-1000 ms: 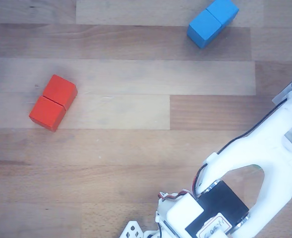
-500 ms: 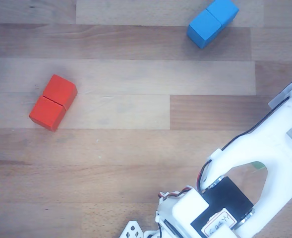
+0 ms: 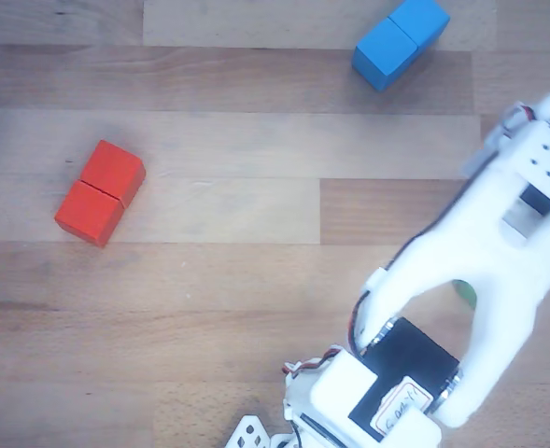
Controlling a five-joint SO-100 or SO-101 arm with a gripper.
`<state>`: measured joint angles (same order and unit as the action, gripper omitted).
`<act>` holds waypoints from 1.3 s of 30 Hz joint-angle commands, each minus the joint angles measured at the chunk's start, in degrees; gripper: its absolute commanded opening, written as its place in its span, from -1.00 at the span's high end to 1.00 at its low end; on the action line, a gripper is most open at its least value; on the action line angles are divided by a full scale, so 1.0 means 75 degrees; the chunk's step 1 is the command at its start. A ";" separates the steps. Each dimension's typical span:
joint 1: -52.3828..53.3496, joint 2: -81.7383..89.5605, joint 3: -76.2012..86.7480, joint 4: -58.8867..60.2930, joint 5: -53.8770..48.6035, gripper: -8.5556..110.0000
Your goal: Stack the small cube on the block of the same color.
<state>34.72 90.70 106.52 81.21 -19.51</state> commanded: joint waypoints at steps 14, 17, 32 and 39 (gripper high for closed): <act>-0.4301 0.2789 0.1324 -0.1348 0.0012 0.28; -0.4488 0.3680 0.2684 -0.2344 0.0012 0.28; -0.4535 0.8754 0.7207 -0.3984 0.1570 0.62; -0.4512 1.0312 0.8074 -0.3035 0.1910 0.87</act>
<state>0.97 161.72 166.29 55.46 -6.06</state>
